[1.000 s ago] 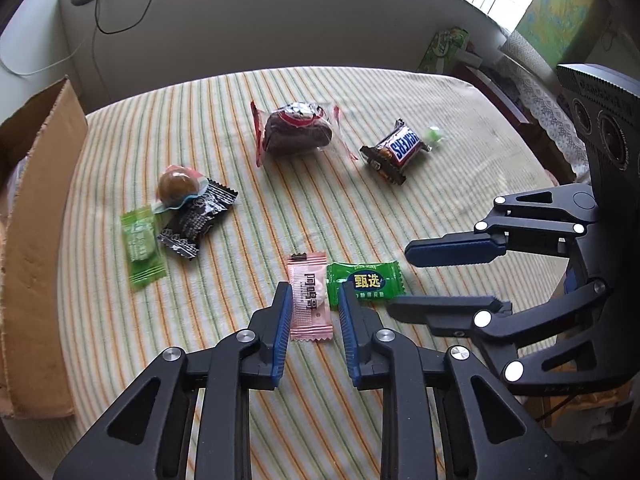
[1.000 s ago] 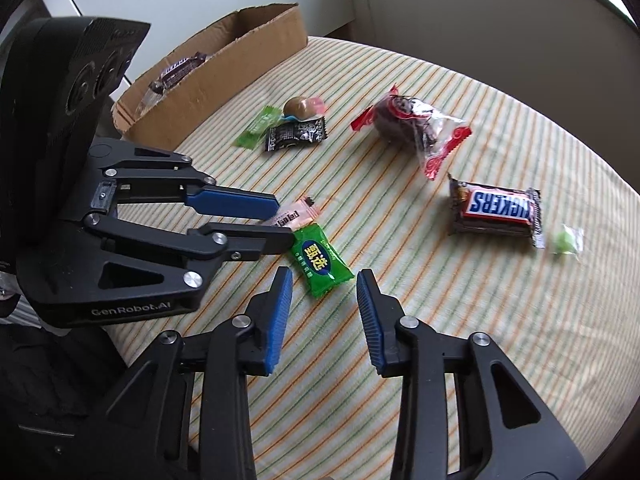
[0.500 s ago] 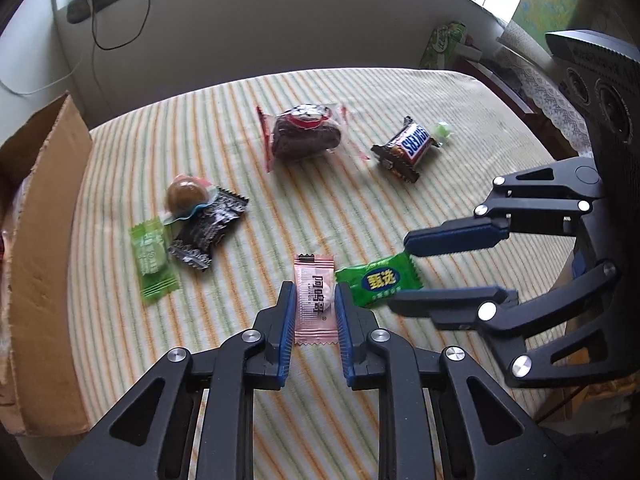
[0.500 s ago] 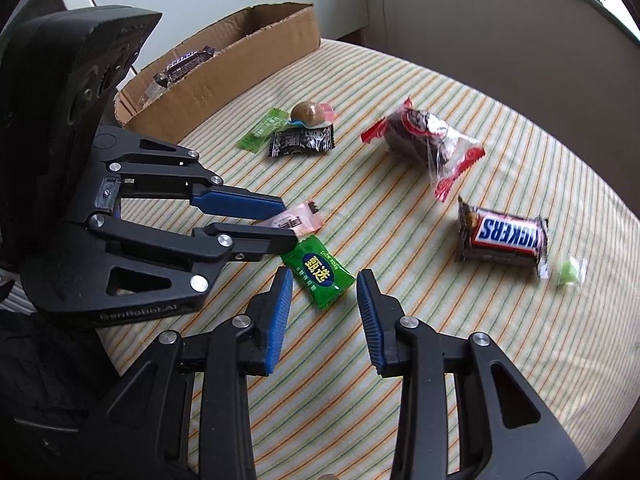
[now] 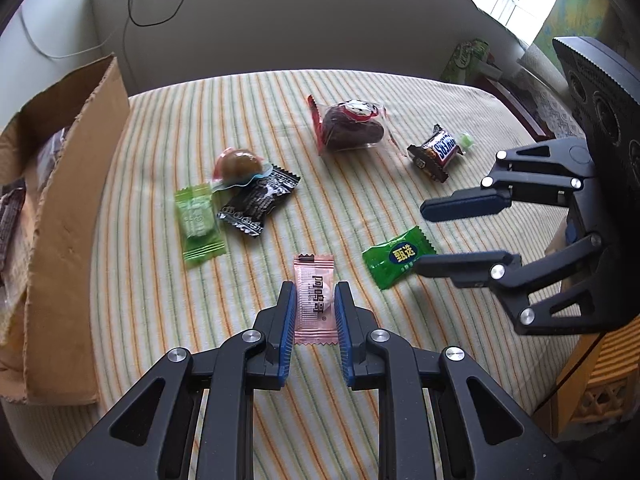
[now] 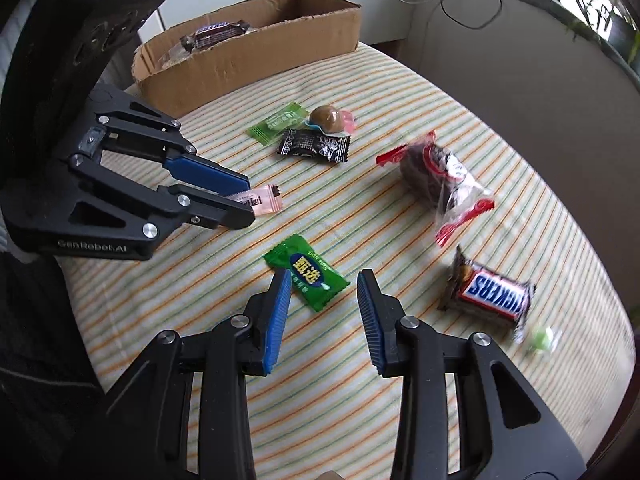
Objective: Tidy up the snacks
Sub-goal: 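Close the left tool on the pink candy while the right tool closes on the green candy, then carry the pink candy and green candy over the box with both tools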
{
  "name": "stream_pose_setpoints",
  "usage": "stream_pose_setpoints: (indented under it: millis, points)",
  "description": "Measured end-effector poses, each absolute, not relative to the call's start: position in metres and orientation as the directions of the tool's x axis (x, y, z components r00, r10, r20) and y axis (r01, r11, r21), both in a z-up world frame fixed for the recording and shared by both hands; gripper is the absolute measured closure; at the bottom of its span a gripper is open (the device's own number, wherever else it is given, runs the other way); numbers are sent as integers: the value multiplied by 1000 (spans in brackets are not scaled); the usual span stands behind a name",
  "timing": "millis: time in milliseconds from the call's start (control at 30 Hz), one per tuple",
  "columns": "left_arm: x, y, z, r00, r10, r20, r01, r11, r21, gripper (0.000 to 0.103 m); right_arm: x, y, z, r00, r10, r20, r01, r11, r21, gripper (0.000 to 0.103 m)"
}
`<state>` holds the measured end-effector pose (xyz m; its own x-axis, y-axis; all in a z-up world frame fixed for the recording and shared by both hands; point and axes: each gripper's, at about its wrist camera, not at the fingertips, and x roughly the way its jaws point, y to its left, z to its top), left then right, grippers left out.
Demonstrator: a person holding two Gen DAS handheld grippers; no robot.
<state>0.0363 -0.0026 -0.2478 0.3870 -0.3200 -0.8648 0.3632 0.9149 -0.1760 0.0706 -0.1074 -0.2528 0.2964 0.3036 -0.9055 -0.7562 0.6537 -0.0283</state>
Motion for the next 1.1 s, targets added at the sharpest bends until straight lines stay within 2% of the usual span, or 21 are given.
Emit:
stream_pose_setpoints:
  millis: [133, 367, 433, 500, 567, 1100]
  points:
    - [37, -2, -248, 390, -325, -861, 354, 917, -185, 85, 74, -98, -251, 261, 321, -910, -811, 585, -26, 62]
    - [34, 4, -247, 393, -329, -859, 333, 921, -201, 85, 84, -82, -266, 189, 310, -932, -855, 519, -1, 62]
    - [33, 6, -247, 393, -330, -858, 328, 922, -205, 85, 89, -84, -266, 172, 323, -931, -839, 543, 34, 64]
    - [33, 7, -247, 394, -330, -858, 323, 924, -207, 85, 95, -88, -265, 174, 327, -929, -822, 567, 46, 74]
    - [33, 8, -247, 394, -332, -857, 316, 925, -213, 85, 101, -92, -264, 174, 329, -928, -800, 597, 61, 80]
    - [30, 30, -230, 423, -331, -844, 263, 936, -235, 85, 102, -115, -240, 252, 377, -891, -666, 736, 123, 81]
